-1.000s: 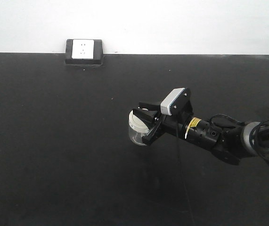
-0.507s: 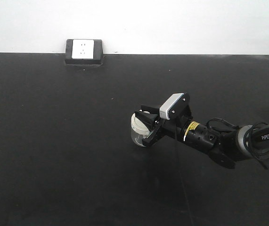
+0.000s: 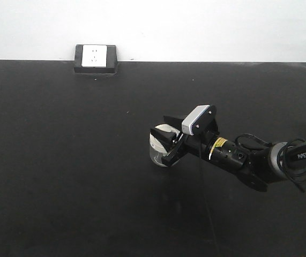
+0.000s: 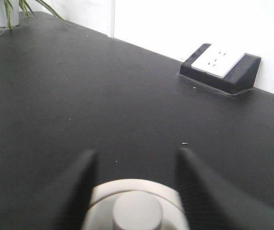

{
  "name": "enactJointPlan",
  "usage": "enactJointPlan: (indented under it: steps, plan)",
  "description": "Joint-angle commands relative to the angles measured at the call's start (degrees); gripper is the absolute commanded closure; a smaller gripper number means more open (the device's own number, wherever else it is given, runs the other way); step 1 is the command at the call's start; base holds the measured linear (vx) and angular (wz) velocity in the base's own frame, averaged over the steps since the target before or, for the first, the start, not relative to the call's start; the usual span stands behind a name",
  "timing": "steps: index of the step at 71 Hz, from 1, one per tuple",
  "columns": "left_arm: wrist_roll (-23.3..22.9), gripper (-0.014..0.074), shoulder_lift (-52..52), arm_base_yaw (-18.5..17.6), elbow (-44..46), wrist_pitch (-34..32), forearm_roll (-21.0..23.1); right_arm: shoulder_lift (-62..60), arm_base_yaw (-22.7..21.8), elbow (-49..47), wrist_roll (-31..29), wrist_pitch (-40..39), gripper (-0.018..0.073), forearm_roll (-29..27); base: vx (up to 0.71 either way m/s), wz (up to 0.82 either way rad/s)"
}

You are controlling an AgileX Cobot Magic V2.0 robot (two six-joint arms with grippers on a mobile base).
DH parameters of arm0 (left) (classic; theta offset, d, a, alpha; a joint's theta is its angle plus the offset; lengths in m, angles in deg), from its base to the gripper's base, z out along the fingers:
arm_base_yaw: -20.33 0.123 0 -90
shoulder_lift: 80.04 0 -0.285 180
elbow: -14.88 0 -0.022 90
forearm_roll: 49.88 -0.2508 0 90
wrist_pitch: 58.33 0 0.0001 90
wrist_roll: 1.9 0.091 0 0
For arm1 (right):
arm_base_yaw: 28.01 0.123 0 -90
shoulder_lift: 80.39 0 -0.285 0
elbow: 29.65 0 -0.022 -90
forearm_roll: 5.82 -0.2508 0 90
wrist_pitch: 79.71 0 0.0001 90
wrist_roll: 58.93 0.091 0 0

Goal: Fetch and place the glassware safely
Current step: 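Lower the glass jar onto the black worktop with the right gripper, then open the right gripper and lift it away from the jar lid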

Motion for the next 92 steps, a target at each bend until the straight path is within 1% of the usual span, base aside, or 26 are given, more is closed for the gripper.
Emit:
enactJointPlan:
  steps: [1, 3, 8, 14, 22, 39, 51, 59, 63, 71, 77, 84, 92]
  plan:
    - [-0.2, 0.0603, 0.6, 0.0, 1.4, -4.0, 0.4, -2.7, -0.4, -1.3, -0.4, -4.7, 0.0004, -1.5, 0.0, 0.0]
    - [-0.2, 0.0603, 0.6, 0.0, 1.4, -4.0, 0.4, -2.7, -0.4, -1.3, -0.4, -4.7, -0.0043, -1.7, 0.0, 0.0]
    - [-0.2, 0.0603, 0.6, 0.0, 1.4, -4.0, 0.4, -2.7, -0.4, -1.3, -0.4, -4.7, -0.011, -2.9, 0.0, 0.0]
    - [-0.2, 0.0603, 0.6, 0.0, 1.4, -4.0, 0.4, -2.7, -0.4, -1.3, -0.4, -4.7, -0.015, -4.3, 0.0, 0.0]
    - [-0.2, 0.0603, 0.6, 0.0, 1.4, -4.0, 0.4, -2.9, -0.4, -1.3, -0.4, -4.7, -0.0145, -4.8, 0.0, 0.0]
    - [-0.2, 0.0603, 0.6, 0.0, 1.4, -4.0, 0.4, -5.3, -0.4, -1.2, -0.3, -3.9, -0.0091, -5.4, 0.0, 0.0]
    - [-0.2, 0.0603, 0.6, 0.0, 1.4, -4.0, 0.4, -10.1, -0.4, -1.1, 0.2, 1.4, -0.0071, -6.1, 0.0, 0.0]
    - [-0.2, 0.0603, 0.6, 0.0, 1.4, -4.0, 0.4, -15.3, -0.4, -1.1, 3.8, 7.5, -0.0057, -6.0, 0.0, 0.0]
    - [-0.2, 0.0603, 0.6, 0.0, 1.4, -4.0, 0.4, -18.1, -0.5, -1.1, 6.8, 11.9, -0.0045, -6.1, 0.0, 0.0]
    - [-0.2, 0.0603, 0.6, 0.0, 1.4, -4.0, 0.4, -25.6, -0.5, -1.1, 11.5, 22.5, -0.0004, -6.9, 0.0, 0.0]
    - [-0.2, 0.0603, 0.6, 0.0, 1.4, -4.0, 0.4, -30.3, -0.5, -1.1, 12.2, 30.8, 0.0037, -8.2, 0.0, 0.0]
    - [-0.2, 0.0603, 0.6, 0.0, 1.4, -4.0, 0.4, -36.2, -0.5, -1.1, 12.2, 40.2, 0.0124, -10.5, 0.0, 0.0]
    - [-0.2, 0.0603, 0.6, 0.0, 1.4, -4.0, 0.4, -41.8, -0.6, -1.1, 12.2, 50.4, 0.0286, -13.3, 0.0, 0.0]
